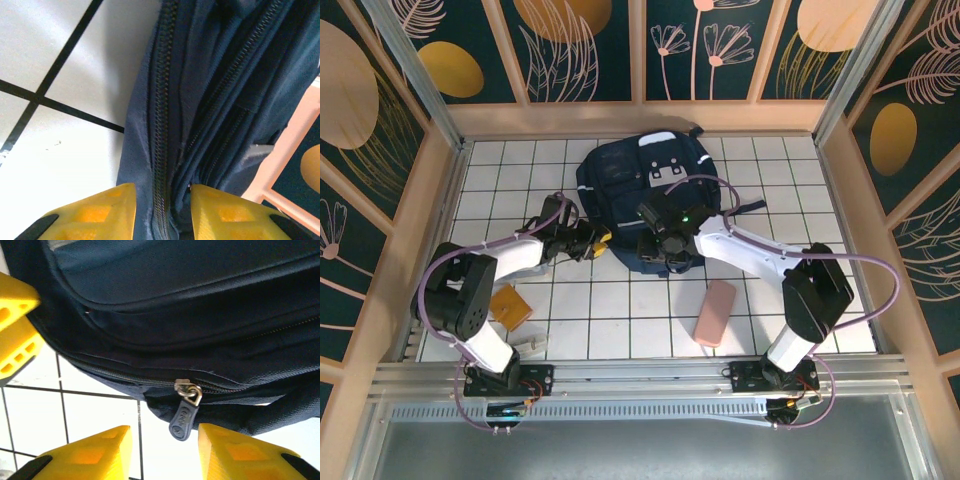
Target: Pack the student bag
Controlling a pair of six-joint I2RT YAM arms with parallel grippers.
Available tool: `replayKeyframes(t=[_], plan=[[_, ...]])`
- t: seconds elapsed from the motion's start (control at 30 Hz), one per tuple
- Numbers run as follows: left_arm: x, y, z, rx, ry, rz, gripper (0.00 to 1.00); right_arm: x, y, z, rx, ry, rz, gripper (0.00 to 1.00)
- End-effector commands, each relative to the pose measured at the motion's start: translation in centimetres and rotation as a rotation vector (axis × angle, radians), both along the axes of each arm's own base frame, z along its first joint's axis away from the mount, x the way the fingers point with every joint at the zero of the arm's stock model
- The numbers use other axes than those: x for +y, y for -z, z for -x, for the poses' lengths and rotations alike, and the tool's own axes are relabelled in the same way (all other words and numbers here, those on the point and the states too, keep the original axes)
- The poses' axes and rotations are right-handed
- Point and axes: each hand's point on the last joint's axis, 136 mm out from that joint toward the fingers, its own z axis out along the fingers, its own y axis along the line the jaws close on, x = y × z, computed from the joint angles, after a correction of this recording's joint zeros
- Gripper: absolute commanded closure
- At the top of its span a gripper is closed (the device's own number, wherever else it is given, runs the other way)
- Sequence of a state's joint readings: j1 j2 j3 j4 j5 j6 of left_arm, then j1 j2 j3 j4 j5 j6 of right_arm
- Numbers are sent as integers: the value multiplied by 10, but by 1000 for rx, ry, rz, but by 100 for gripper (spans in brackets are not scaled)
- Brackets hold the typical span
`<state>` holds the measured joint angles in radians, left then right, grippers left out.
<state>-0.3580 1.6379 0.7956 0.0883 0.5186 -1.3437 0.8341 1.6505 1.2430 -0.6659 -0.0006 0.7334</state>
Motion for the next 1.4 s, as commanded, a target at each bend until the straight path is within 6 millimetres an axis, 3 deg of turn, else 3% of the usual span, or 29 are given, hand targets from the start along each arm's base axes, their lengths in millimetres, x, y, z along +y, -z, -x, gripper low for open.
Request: replayKeyframes(t=[0.0, 0.13, 0.27, 0.4, 0.5, 0.67, 0.97, 1.23, 1.37], plan=[[6, -11, 12, 15, -5, -4, 60, -7, 15, 5, 31, 16, 15, 63], [0, -18, 27, 22, 4, -40, 57, -5, 23, 4, 20, 5, 6, 64], [-33, -26, 41, 23, 46, -3, 55, -6, 26, -2, -4, -3, 12, 67], [-62, -30, 41, 15, 68, 25, 54, -4, 28, -6, -18, -16, 12, 71], [-68, -23, 39, 26, 67, 6, 54, -2, 30, -8, -16, -19, 16, 73], [-70, -12, 40, 60, 37, 0, 53, 4, 32, -10, -18, -33, -1, 79], [-57, 11, 44, 132, -86, -23, 55, 11, 43, -5, 14, -31, -23, 77], [-58, 16, 37, 143, -133, -29, 71, 13, 50, -4, 31, -31, -41, 74], [-60, 21, 39, 157, -128, -36, 82, 5, 57, -9, 30, 8, -40, 74]])
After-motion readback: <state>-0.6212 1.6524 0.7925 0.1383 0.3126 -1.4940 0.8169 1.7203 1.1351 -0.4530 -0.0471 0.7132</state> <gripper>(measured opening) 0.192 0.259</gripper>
